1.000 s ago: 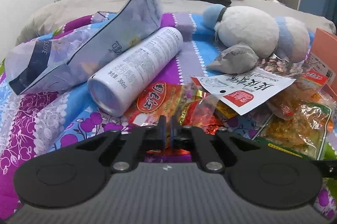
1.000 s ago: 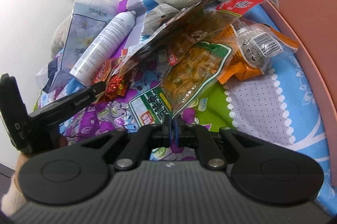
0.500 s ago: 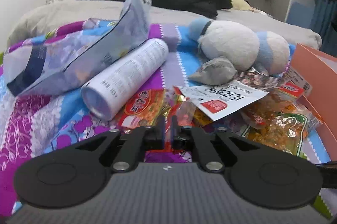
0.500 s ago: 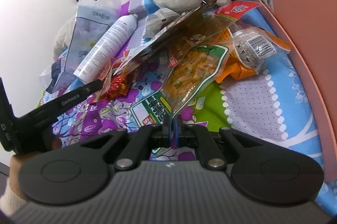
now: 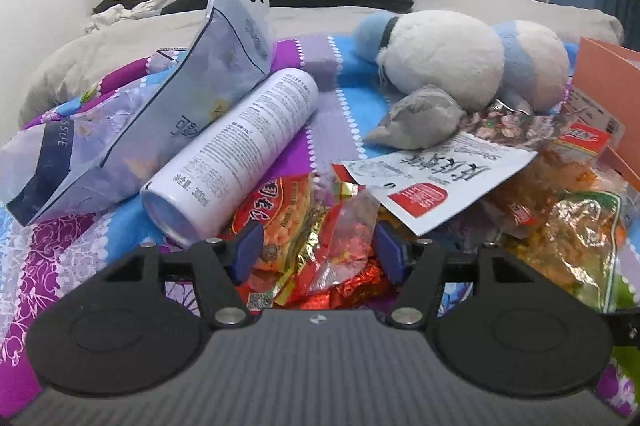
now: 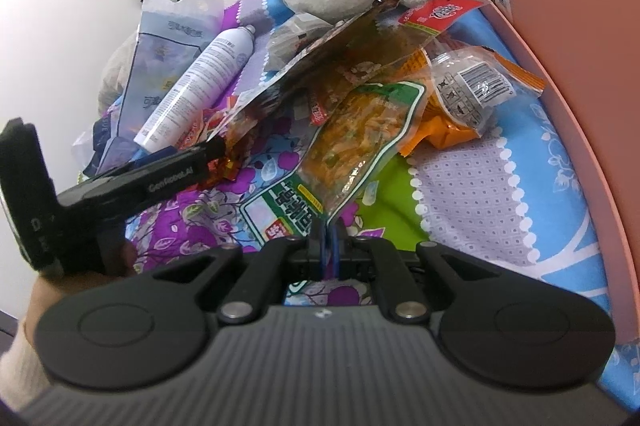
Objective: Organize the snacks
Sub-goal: 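Lift the green-labelled packet with the right tool while the left lifts the red packet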
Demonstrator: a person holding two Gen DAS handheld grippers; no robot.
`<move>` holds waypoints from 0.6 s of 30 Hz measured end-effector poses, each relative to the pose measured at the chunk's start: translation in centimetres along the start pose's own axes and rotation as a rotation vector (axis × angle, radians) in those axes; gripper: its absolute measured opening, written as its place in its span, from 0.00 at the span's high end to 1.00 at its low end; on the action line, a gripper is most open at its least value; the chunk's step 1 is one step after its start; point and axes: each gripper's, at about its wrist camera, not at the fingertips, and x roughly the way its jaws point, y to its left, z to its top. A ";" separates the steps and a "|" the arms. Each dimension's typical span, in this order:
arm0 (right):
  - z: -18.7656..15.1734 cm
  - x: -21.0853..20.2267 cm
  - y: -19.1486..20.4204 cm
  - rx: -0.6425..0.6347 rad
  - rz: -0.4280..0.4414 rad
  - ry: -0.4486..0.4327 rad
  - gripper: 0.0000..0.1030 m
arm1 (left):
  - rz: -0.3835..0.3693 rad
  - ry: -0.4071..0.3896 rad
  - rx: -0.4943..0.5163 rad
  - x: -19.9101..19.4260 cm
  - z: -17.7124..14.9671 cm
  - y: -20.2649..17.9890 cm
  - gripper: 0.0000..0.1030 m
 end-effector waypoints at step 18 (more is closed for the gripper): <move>0.1 -1.3 0.2 0.010 0.036 -0.023 0.94 | -0.042 -0.003 -0.092 -0.8 0.7 -0.1 0.99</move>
